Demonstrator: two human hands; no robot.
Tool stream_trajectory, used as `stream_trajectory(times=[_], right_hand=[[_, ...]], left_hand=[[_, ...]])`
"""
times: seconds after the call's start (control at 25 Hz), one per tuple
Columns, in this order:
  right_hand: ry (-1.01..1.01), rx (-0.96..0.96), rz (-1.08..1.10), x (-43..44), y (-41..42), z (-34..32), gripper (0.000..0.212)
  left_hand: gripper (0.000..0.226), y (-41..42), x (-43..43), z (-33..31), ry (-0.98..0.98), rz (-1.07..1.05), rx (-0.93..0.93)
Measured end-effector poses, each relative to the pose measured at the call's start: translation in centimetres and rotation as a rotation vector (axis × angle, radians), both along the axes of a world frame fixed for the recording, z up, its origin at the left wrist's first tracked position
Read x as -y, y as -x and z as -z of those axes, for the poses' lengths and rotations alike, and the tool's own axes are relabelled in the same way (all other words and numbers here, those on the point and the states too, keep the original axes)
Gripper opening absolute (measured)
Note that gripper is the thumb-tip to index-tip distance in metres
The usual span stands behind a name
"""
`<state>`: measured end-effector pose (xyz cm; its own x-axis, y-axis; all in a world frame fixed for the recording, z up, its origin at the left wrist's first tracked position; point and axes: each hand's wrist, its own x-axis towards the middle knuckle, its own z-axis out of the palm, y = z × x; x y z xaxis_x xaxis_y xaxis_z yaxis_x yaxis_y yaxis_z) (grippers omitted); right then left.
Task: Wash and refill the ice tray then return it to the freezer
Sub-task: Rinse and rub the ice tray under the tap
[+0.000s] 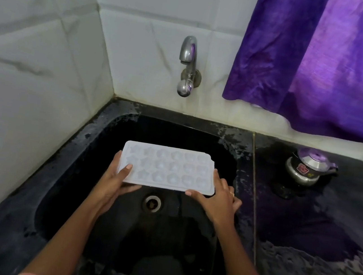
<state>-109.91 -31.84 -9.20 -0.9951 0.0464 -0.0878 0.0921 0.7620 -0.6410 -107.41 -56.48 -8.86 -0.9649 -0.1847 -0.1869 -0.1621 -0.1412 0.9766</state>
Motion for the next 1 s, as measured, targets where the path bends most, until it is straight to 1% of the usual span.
stream_trajectory(times=[0.08,0.16,0.24,0.28,0.4,0.48,0.56,0.64,0.68,0.84,0.88,0.92,0.96,1.0], right_hand=[[-0.016,0.002,0.041,0.4,0.5,-0.1,0.093],[-0.045,0.033,0.045,0.6,0.7,0.0,0.092],[-0.036,0.068,0.059,0.7,1.0,-0.1,0.090],[-0.021,0.053,0.087,0.8,1.3,-0.4,0.088],[-0.051,-0.143,0.169,1.9,4.3,-2.1,0.065],[-0.073,-0.304,0.089,3.7,7.7,-4.5,0.056],[-0.010,-0.412,-0.013,6.2,11.6,-7.0,0.052],[0.078,-0.426,-0.050,8.6,15.2,-8.9,0.053],[0.080,-0.417,-0.062,9.7,16.9,-9.4,0.056],[-0.137,-0.315,-0.158,11.8,21.3,-9.2,0.072],[-0.198,-0.314,-0.174,12.0,22.1,-8.7,0.074],[-0.233,-0.332,-0.188,12.3,22.6,-8.3,0.074],[-0.215,-0.368,-0.191,12.4,23.0,-7.9,0.071],[-0.149,-0.400,-0.178,12.5,23.3,-7.7,0.064]], left_hand=[[0.036,1.2,0.2,-0.1,-0.033,0.003,0.025],[0.038,2.0,0.3,0.1,-0.076,-0.021,0.051],[0.039,2.6,0.5,0.2,-0.105,-0.058,0.056],[0.039,2.9,0.7,0.3,-0.115,-0.070,0.055],[0.038,4.0,1.3,0.9,-0.140,-0.074,0.059],[0.038,4.8,1.7,1.2,-0.151,-0.066,0.054],[0.038,5.7,2.0,1.3,-0.169,-0.055,0.050],[0.037,6.4,2.1,1.3,-0.181,-0.035,0.048],[0.037,6.8,2.2,1.5,-0.186,-0.029,0.049],[0.038,8.2,2.4,2.4,-0.238,-0.034,0.069],[0.040,8.6,2.4,2.8,-0.250,-0.036,0.078],[0.041,9.0,2.5,3.1,-0.265,-0.041,0.086],[0.042,9.2,2.5,3.3,-0.282,-0.048,0.090],[0.043,9.4,2.5,3.6,-0.299,-0.058,0.092]])
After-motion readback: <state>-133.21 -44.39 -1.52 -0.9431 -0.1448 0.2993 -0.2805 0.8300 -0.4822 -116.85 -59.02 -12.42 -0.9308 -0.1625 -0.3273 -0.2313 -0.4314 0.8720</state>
